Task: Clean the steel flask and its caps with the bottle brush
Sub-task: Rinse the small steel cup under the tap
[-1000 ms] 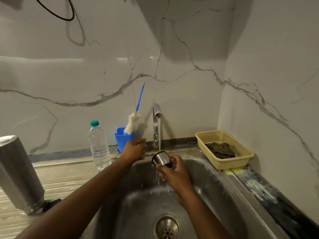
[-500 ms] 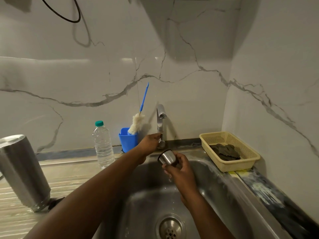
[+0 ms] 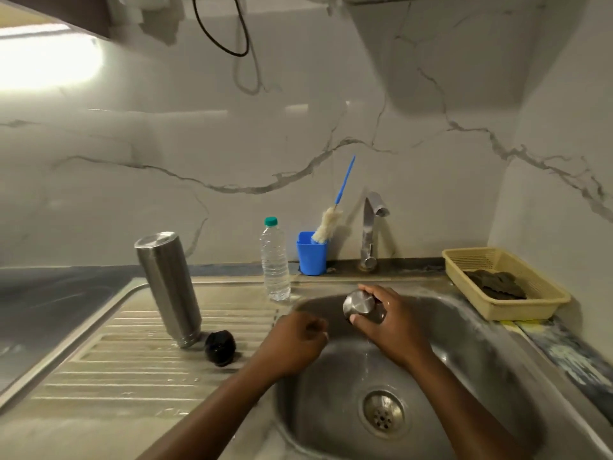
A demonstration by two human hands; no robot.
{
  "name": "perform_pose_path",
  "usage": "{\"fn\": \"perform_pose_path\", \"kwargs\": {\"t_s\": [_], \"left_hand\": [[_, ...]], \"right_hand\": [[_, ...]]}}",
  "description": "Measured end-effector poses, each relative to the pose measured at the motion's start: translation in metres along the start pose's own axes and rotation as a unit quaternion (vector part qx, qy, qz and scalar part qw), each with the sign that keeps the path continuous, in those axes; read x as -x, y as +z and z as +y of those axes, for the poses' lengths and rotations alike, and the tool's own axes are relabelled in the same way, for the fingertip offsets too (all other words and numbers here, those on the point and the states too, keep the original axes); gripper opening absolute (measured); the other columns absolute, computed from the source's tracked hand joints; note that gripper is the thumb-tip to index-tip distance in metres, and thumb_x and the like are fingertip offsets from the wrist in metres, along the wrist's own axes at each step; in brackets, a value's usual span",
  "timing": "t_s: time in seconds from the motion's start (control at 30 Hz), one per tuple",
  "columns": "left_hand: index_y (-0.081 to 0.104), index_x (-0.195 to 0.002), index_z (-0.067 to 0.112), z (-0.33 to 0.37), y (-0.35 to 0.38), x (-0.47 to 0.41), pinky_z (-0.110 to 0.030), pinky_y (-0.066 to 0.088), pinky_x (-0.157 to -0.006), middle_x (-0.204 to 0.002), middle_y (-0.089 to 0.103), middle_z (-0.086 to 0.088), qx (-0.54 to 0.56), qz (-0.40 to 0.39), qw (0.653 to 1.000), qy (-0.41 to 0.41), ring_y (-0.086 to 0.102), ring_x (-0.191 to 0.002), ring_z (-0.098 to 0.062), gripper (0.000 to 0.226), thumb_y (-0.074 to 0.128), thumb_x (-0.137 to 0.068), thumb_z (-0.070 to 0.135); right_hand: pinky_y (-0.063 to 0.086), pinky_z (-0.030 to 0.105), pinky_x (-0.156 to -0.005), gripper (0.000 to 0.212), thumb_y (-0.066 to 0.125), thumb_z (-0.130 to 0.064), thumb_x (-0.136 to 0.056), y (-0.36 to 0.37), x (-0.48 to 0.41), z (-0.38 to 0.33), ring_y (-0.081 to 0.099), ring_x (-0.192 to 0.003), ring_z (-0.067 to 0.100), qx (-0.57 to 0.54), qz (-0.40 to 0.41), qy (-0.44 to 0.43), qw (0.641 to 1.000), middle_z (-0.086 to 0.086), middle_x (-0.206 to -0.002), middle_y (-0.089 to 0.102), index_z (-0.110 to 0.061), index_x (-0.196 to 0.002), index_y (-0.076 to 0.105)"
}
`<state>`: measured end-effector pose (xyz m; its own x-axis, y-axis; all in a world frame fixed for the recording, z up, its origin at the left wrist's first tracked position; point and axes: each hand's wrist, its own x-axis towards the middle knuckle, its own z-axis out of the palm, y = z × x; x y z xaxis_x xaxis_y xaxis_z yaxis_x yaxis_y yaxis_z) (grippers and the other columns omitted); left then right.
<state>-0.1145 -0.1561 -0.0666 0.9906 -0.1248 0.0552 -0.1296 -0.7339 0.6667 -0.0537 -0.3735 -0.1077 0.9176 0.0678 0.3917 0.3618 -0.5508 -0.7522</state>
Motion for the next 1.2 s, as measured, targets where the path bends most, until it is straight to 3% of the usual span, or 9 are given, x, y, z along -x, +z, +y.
{"fn": "perform_pose_path", "kwargs": {"t_s": [0.1, 0.3, 0.43, 0.57, 0.77, 0.9, 1.03, 1.13, 1.2], "left_hand": [[0.074, -0.122, 0.027, -0.011, -0.018, 0.021, -0.014, 0.052, -0.081, -0.114, 0.074, 0.01, 0.006, 0.009, 1.0, 0.015, 0.068, -0.1, 0.0, 0.022, 0.065, -0.101, 0.028], [0.078, -0.11, 0.033, -0.039, -0.055, 0.049, -0.025, 0.061, -0.085, -0.101, 0.077, 0.018, 0.02, 0.082, 0.996, 0.0, 0.072, -0.091, 0.004, 0.014, 0.073, -0.096, 0.034], [0.081, -0.108, 0.025, -0.051, -0.074, 0.067, -0.022, 0.061, -0.083, -0.095, 0.079, 0.015, 0.047, 0.129, 0.991, -0.005, 0.073, -0.087, 0.006, 0.014, 0.076, -0.095, 0.03], [0.08, -0.097, 0.026, -0.06, -0.087, 0.081, -0.031, 0.062, -0.074, -0.079, 0.079, 0.008, 0.08, 0.146, 0.986, -0.014, 0.074, -0.074, -0.005, 0.004, 0.076, -0.096, 0.028], [0.079, -0.095, 0.027, -0.074, -0.107, 0.088, -0.015, 0.057, -0.07, -0.085, 0.08, 0.012, 0.123, 0.207, 0.97, -0.027, 0.074, -0.082, 0.001, 0.004, 0.077, -0.095, 0.023], [0.08, -0.095, 0.026, -0.088, -0.122, 0.085, -0.032, 0.062, -0.08, -0.088, 0.08, 0.008, 0.154, 0.274, 0.948, -0.049, 0.075, -0.083, -0.002, 0.006, 0.081, -0.091, 0.021], [0.072, -0.102, 0.022, -0.101, -0.137, 0.081, -0.038, 0.063, -0.077, -0.102, 0.073, 0.005, 0.147, 0.368, 0.917, -0.045, 0.073, -0.087, -0.012, 0.022, 0.085, -0.085, 0.017], [0.056, -0.115, 0.022, -0.115, -0.146, 0.07, -0.043, 0.06, -0.082, -0.117, 0.057, 0.0, 0.098, 0.422, 0.899, -0.058, 0.064, -0.097, -0.018, 0.052, 0.093, -0.077, 0.027], [0.048, -0.127, 0.023, -0.122, -0.151, 0.061, -0.044, 0.057, -0.092, -0.128, 0.048, -0.002, 0.108, 0.425, 0.896, -0.073, 0.06, -0.109, -0.023, 0.073, 0.096, -0.073, 0.03]], "right_hand": [[0.051, 0.025, -0.098, 0.065, 0.085, -0.04, -0.08, 0.01, 0.001, -0.024, 0.06, -0.119, 0.005, -0.022, -0.043, -0.003, 0.999, -0.015, -0.132, 0.063, -0.034, -0.14, 0.06], [0.057, 0.035, -0.095, 0.064, 0.083, -0.044, -0.077, 0.056, -0.018, -0.09, 0.065, -0.109, 0.008, -0.001, -0.135, -0.035, 0.99, -0.01, -0.125, 0.067, -0.035, -0.135, 0.058], [0.058, 0.039, -0.096, 0.061, 0.08, -0.038, -0.077, 0.093, -0.034, -0.123, 0.065, -0.108, 0.013, 0.016, -0.189, -0.046, 0.981, -0.003, -0.123, 0.069, -0.027, -0.134, 0.062], [0.058, 0.04, -0.095, 0.058, 0.078, -0.036, -0.074, 0.121, -0.041, -0.132, 0.067, -0.104, 0.015, 0.031, -0.203, -0.031, 0.978, -0.003, -0.118, 0.072, -0.026, -0.13, 0.066], [0.057, 0.037, -0.094, 0.06, 0.075, -0.037, -0.076, 0.14, -0.04, -0.134, 0.065, -0.106, 0.017, 0.045, -0.215, -0.008, 0.976, 0.0, -0.123, 0.07, -0.027, -0.135, 0.063], [0.056, 0.036, -0.092, 0.058, 0.074, -0.04, -0.077, 0.146, -0.038, -0.13, 0.064, -0.103, 0.016, 0.059, -0.226, 0.005, 0.972, -0.001, -0.121, 0.068, -0.028, -0.133, 0.062], [0.055, 0.037, -0.096, 0.054, 0.077, -0.039, -0.083, 0.145, -0.034, -0.126, 0.063, -0.106, 0.017, 0.067, -0.222, 0.004, 0.973, -0.001, -0.122, 0.067, -0.026, -0.134, 0.061], [0.055, 0.037, -0.098, 0.052, 0.077, -0.04, -0.084, 0.142, -0.034, -0.124, 0.064, -0.11, 0.019, 0.066, -0.216, 0.002, 0.974, 0.001, -0.123, 0.067, -0.024, -0.131, 0.062], [0.053, 0.036, -0.101, 0.06, 0.074, -0.046, -0.084, 0.137, -0.034, -0.125, 0.063, -0.118, 0.019, 0.063, -0.211, 0.001, 0.975, 0.001, -0.135, 0.065, -0.028, -0.139, 0.057]]}}
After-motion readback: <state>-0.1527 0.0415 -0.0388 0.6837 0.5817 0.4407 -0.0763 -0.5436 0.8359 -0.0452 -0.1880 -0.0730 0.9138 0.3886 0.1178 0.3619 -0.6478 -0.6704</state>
